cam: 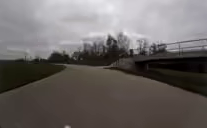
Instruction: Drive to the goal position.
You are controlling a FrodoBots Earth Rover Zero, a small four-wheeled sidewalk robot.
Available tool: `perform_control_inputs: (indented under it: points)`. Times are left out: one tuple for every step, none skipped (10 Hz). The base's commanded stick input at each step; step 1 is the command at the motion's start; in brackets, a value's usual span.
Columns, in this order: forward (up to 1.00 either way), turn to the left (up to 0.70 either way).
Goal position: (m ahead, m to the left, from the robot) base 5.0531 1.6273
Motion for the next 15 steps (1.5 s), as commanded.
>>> perform_control_inputs:
  points:
    - [1.00, 0.00]
    - [1.00, 0.00]
    - [1.00, 0.30]
    - [1.00, 0.40]
    - [1.00, 0.39]
    - [1.00, 0.19]
    - [1.00, 0.04]
    - [1.00, 0.00]
    - [1.00, 0.00]
    - [1.00, 0.03]
    - [1.00, 0.02]
    - [1.00, 0.00]
    - [1.00, 0.00]
    - [1.00, 0.00]
    - [1.00, 0.00]
